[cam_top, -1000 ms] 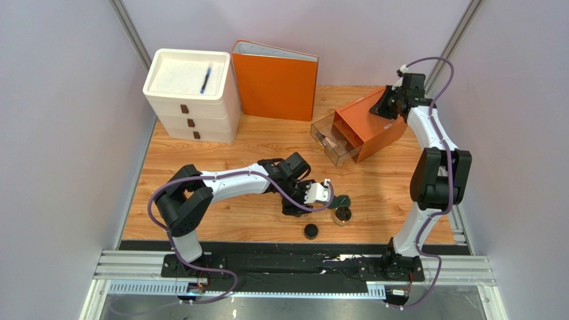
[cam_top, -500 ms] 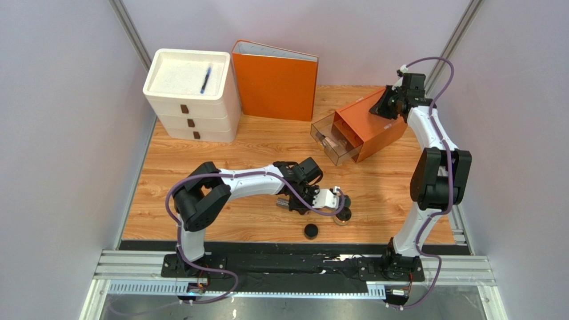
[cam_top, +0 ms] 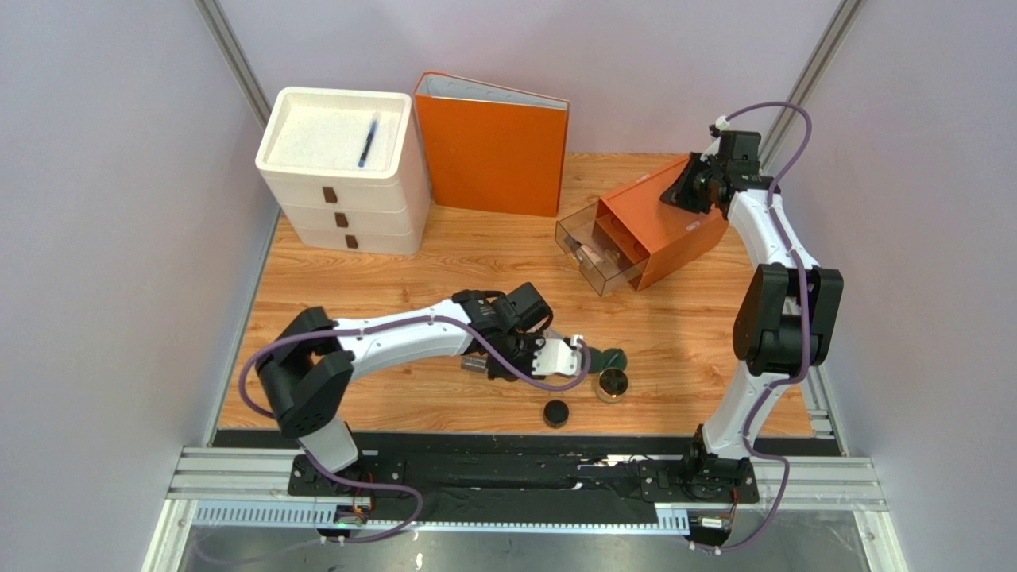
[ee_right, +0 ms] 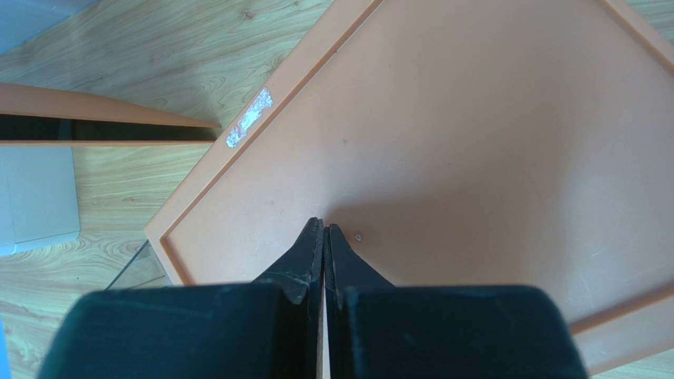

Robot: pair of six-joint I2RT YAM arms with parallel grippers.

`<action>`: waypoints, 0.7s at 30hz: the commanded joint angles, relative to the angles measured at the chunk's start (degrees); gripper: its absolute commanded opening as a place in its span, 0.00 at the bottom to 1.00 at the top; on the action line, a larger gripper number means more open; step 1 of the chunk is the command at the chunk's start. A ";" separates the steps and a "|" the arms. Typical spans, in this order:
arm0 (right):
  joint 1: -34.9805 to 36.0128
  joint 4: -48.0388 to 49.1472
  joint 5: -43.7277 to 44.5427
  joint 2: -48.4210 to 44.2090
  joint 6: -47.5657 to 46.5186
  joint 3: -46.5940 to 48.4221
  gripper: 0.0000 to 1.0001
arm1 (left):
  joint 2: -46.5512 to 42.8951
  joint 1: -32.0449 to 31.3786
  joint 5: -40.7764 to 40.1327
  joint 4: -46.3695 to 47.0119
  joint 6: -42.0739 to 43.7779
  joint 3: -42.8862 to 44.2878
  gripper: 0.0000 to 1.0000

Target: Organize the makeup

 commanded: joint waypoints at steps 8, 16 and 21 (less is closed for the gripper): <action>1.04 -15.98 2.98 7.66 -1.85 -6.23 0.00 | -2.78 4.25 1.08 5.25 -9.95 20.15 0.00; 1.04 -15.63 2.71 7.49 -1.93 -6.85 0.00 | 9.78 10.14 7.25 15.44 -30.92 40.63 0.00; 1.04 -15.63 2.71 7.49 -2.02 -6.94 0.00 | 15.76 12.77 8.93 30.10 -49.66 47.07 0.00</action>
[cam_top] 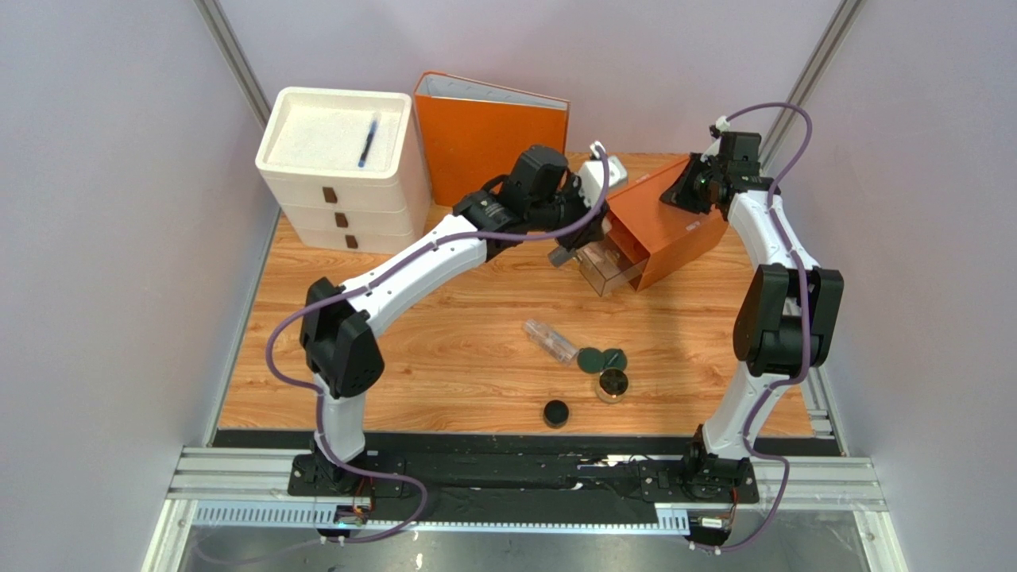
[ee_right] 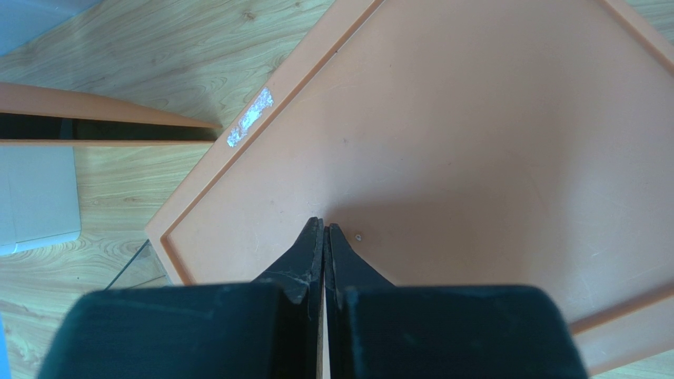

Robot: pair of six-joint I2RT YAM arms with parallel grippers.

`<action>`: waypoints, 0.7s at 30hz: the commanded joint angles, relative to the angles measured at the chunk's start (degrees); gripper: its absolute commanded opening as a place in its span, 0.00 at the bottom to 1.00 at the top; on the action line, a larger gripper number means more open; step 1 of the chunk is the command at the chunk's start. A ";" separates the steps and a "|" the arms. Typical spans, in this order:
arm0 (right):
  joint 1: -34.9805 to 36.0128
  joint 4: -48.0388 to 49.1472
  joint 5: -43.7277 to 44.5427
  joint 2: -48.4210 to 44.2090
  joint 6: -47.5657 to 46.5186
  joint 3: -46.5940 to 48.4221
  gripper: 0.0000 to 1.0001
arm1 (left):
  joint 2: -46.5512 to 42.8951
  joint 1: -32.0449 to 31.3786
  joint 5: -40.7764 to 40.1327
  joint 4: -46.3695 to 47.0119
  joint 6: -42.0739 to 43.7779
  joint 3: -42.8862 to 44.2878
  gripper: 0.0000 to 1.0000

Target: Organize the makeup

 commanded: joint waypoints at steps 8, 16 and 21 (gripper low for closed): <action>1.08 -16.39 2.82 7.93 -2.13 -6.13 0.00 | 7.77 4.49 -3.05 34.72 -46.34 1.91 0.00; 1.08 -16.66 2.73 8.19 -2.22 -5.86 0.00 | 14.37 5.10 -7.18 36.61 -57.78 1.56 0.00; 0.91 -16.75 2.82 8.01 -2.31 -5.77 0.00 | 12.62 5.02 -11.85 34.32 -55.16 -2.23 0.05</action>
